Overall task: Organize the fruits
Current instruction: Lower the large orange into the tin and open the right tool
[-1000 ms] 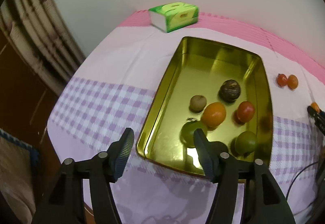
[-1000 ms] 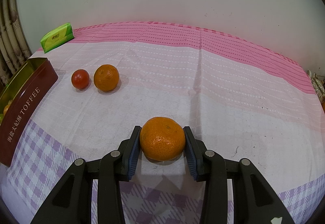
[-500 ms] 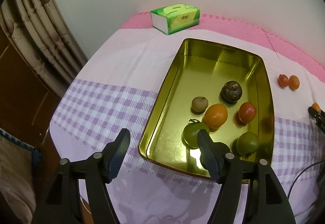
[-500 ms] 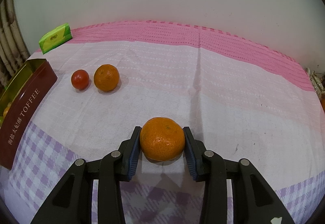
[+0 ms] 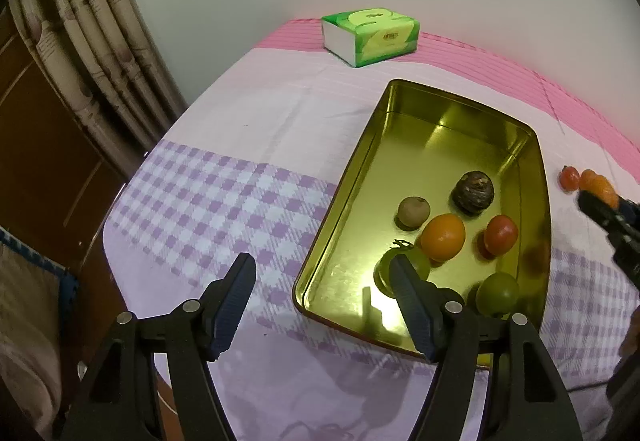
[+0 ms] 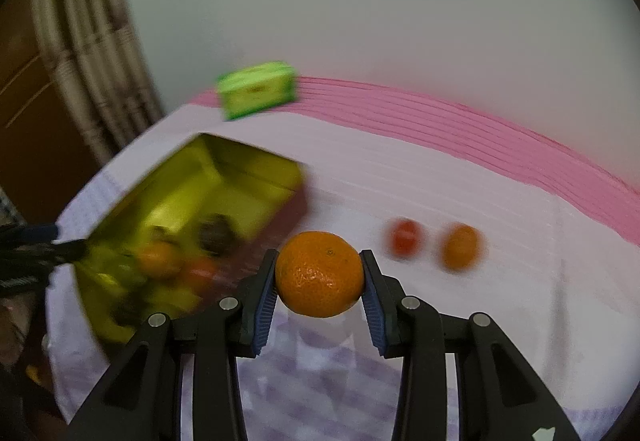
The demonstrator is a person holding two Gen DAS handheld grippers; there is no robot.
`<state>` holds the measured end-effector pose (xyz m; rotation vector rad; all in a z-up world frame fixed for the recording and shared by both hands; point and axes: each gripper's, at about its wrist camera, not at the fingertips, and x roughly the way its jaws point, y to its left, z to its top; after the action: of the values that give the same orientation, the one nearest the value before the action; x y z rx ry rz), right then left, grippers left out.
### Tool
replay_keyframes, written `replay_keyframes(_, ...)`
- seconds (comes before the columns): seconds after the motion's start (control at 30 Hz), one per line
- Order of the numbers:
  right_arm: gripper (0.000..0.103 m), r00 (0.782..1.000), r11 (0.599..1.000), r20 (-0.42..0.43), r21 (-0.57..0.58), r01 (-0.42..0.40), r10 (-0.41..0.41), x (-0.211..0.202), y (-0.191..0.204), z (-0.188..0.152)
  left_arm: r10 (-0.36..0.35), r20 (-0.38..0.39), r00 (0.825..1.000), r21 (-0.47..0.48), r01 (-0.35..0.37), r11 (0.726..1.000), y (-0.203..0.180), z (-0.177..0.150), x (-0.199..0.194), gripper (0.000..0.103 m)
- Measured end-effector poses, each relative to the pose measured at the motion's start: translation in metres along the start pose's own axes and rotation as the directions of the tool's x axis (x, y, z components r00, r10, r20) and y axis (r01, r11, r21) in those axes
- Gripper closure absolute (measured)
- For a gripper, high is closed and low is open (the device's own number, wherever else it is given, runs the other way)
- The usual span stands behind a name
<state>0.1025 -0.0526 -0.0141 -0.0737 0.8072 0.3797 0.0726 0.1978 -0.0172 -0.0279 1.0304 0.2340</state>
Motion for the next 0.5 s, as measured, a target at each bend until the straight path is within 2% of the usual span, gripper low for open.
replay_keyframes(0.13,0.067,0.998,0.996,-0.017,-0.061,-0.065,0.064,0.018,0.044,0.009,0.004,-0.008,1.0,-0.01,-0.004,1.0,0.003,0.0,0.002,0.033)
replay_keyframes(0.33,0.067,0.995,0.988,-0.056,-0.131,-0.087,0.08,0.04,0.075,0.011,0.003,-0.012,1.0,-0.022,-0.003,1.0,0.005,0.001,0.002,0.033)
replay_keyframes(0.5,0.066,0.994,0.986,-0.076,-0.143,-0.088,0.078,0.052,0.087,0.01,0.014,0.0,1.0,-0.01,-0.014,1.0,0.005,0.001,0.002,0.033)
